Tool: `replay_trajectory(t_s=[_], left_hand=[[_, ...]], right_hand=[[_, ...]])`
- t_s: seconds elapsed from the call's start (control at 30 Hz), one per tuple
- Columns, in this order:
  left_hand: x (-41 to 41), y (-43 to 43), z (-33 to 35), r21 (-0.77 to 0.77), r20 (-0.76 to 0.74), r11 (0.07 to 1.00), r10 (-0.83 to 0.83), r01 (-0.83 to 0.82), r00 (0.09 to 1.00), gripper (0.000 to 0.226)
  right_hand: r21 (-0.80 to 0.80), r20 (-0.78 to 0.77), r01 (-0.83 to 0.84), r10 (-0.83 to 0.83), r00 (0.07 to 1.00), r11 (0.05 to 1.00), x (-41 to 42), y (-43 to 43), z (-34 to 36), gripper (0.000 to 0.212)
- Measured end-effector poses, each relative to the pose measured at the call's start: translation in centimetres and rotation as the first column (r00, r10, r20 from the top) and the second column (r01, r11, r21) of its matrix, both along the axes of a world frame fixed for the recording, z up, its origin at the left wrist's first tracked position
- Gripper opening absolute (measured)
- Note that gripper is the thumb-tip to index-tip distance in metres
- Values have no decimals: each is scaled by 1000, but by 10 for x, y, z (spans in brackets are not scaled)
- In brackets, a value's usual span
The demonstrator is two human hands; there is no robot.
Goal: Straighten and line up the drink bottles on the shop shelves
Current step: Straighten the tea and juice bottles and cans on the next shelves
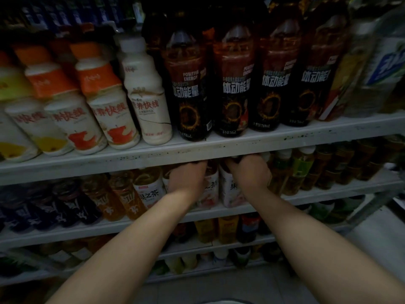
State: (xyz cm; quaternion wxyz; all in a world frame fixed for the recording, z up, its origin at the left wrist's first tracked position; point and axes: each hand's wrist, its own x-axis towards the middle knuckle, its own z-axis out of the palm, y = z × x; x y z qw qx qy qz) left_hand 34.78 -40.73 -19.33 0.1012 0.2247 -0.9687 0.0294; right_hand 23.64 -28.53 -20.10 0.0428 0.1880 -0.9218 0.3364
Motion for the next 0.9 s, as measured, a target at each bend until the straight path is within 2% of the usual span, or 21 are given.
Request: replay_trajectory(t_s=[0.13,0.23,0.3,0.4,0.67,0.77,0.83,0.9], left_hand=[[0,-1,1,-32,32,999,-23,24,999,50],[-1,-2,1,-11,46,1000,-25,25,999,54],[-2,-2,1,11,74,1000,-12,11,997,55],[-3,0,1,11,102,1000,10,-11,995,54],[2,5,-2,1,14,999,36,-36,999,47],[3,6,-4,13,9,999,53,-53,999,48],[3,6,-8,46,-7,997,68,-68,998,54],[3,8,-14,95,-28,992,91,-88,995,62]], right_hand=[[26,-23,3,-3,1000,1000,4,-1,0,55],[91,-72,-81,88,994,993,6,4,-9,68],[40,-30,-166,167,986,985,3,8,-13,69],[-74,40,-225,228,973,972,-2,9,-15,59],[-209,-38,-174,170,985,962,-1,5,-19,49],[-231,-9,-175,178,984,957,-2,5,-17,45],[-215,22,-204,214,977,955,-2,9,-18,53],[-160,42,-253,262,964,954,1,15,-21,72]])
